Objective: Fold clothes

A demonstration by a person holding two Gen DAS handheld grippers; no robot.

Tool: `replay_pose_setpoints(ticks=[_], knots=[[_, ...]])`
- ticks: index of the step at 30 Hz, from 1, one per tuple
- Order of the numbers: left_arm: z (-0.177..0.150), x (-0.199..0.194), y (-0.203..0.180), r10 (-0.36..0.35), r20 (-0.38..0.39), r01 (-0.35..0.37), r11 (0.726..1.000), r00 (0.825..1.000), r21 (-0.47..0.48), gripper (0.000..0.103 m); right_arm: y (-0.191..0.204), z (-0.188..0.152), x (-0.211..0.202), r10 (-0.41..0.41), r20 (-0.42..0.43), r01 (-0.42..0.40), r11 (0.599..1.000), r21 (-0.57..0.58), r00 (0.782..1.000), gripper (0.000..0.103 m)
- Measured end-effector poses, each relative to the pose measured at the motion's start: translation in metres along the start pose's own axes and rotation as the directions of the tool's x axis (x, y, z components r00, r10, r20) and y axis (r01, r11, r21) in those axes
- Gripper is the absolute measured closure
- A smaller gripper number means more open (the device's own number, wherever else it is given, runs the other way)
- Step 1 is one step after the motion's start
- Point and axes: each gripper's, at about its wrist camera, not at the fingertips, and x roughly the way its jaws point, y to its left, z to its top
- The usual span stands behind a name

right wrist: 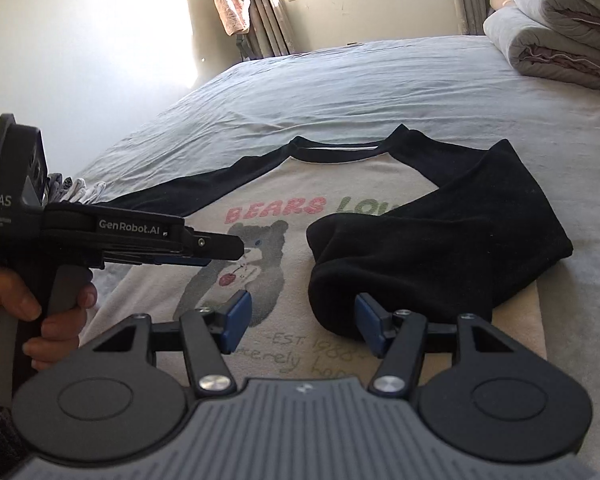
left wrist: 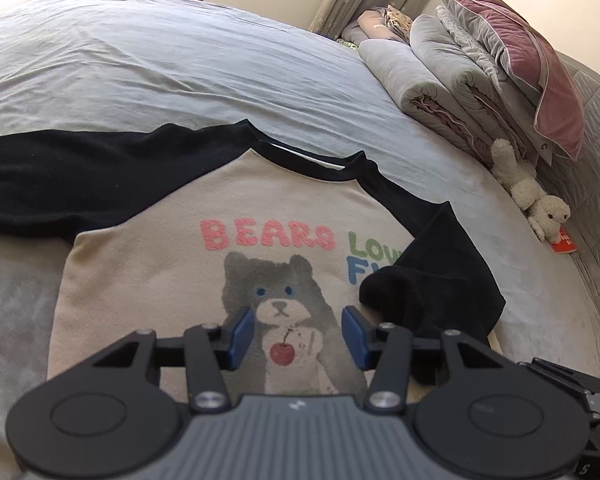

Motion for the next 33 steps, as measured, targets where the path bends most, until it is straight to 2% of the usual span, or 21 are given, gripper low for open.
replay_pose_setpoints(ticks=[4,6,11,14,16,17,19,23,24,28,30,33], knots=[[0.001,0.001,0.000,-0.003,0.002,0.003,1.000,1.000,-0.002,0.057,-0.018,0.007,-0.012,-0.063,0.045,0.060,0.996,0.070,0.997,0.042],[0.002,0.002,0.000,-0.005,0.003,0.005,1.000,1.000,-0.003,0.057,-0.032,0.011,-0.011,-0.119,0.059,0.113,0.988,0.105,0.991,0.042],[0.003,0.006,0.001,-0.019,-0.007,0.019,1.000,1.000,-0.014,0.056,-0.053,0.012,0.008,-0.242,0.038,0.236,0.964,0.119,0.970,0.042],[0.004,0.009,0.003,-0.067,-0.026,0.066,0.997,0.997,-0.042,0.055,-0.053,0.009,0.021,-0.235,0.005,0.234,0.969,0.078,0.972,0.059],[0.003,0.012,0.004,-0.113,-0.042,0.110,0.992,0.993,-0.062,0.053,-0.050,0.007,0.027,-0.249,-0.002,0.249,0.968,0.042,0.968,0.081],[0.002,0.013,0.004,-0.137,-0.049,0.134,0.989,0.989,-0.069,0.049,-0.049,0.007,0.027,-0.245,0.005,0.244,0.969,0.043,0.970,0.085],[0.001,0.014,0.005,-0.196,-0.061,0.190,0.977,0.979,-0.097,0.042,-0.049,0.010,0.023,-0.196,0.019,0.194,0.978,0.079,0.980,0.087],[-0.001,0.013,0.013,-0.297,-0.038,0.285,0.940,0.954,-0.188,0.032,-0.040,0.017,0.013,-0.026,0.074,0.017,0.994,0.110,0.997,0.088],[-0.001,0.012,0.017,-0.323,-0.026,0.310,0.925,0.946,-0.220,0.032,-0.034,0.018,0.012,0.031,0.081,-0.040,0.994,0.105,0.996,0.088],[-0.003,0.009,0.030,-0.425,0.009,0.405,0.857,0.905,-0.318,0.031,-0.010,0.019,0.015,0.174,0.069,-0.179,0.981,0.073,0.982,0.088],[-0.005,0.007,0.032,-0.438,0.009,0.416,0.848,0.899,-0.329,0.031,0.005,0.016,0.020,0.226,0.039,-0.227,0.973,0.039,0.973,0.088],[-0.010,0.004,0.032,-0.389,-0.008,0.368,0.877,0.921,-0.308,0.033,0.022,0.010,0.026,0.287,-0.016,-0.287,0.958,0.004,0.958,0.085]])
